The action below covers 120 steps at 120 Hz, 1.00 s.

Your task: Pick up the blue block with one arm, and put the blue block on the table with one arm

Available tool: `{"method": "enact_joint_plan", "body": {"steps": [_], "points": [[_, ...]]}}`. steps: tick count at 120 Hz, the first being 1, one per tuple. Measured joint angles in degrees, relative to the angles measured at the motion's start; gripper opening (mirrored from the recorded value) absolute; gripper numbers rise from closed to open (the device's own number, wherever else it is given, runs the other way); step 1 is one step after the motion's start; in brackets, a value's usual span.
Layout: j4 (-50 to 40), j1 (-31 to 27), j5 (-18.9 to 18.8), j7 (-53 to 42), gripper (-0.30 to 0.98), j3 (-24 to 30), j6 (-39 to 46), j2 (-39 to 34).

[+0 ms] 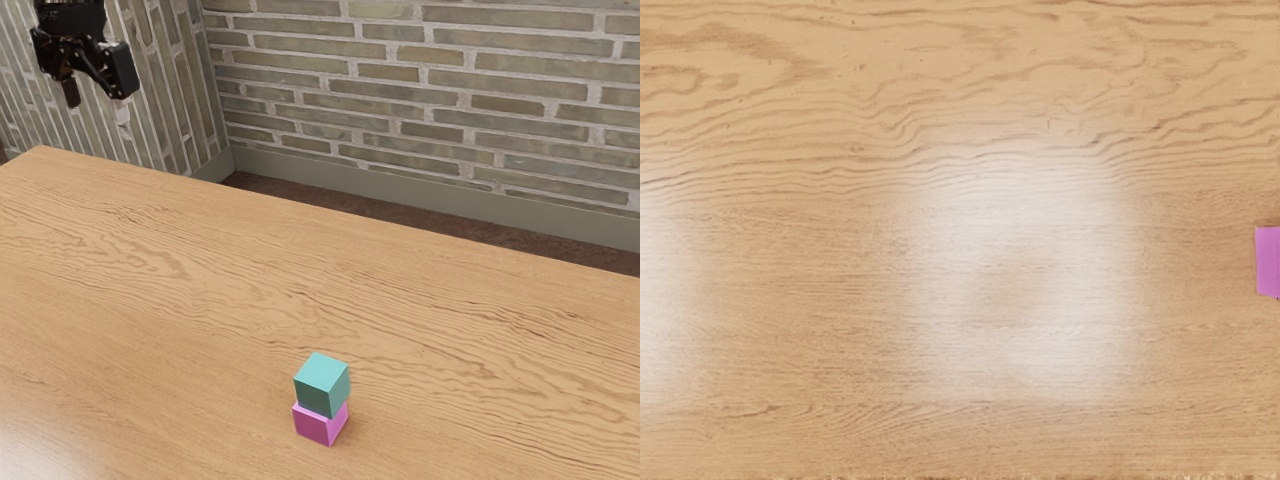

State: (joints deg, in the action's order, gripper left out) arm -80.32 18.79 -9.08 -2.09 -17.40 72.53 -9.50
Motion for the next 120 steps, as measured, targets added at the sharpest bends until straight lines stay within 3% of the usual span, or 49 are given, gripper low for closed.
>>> {"method": "enact_joint_plan", "body": {"steps": [24, 42, 66, 105, 120], "points": [[-0.40, 1.00, 0.89, -0.46, 0.69, 0.06, 1.60, 6.96], [-11.63, 1.98, 1.91, -0.69, 0.69, -0.03, 12.92, 9.46], [-23.21, 4.80, 4.02, 1.38, 0.69, 0.14, 23.35, 6.76], [-30.89, 19.87, 8.70, 7.08, 0.69, 0.01, 34.32, 5.72], [-34.38, 21.28, 9.11, 9.23, 0.69, 0.00, 35.74, 4.46]]}}
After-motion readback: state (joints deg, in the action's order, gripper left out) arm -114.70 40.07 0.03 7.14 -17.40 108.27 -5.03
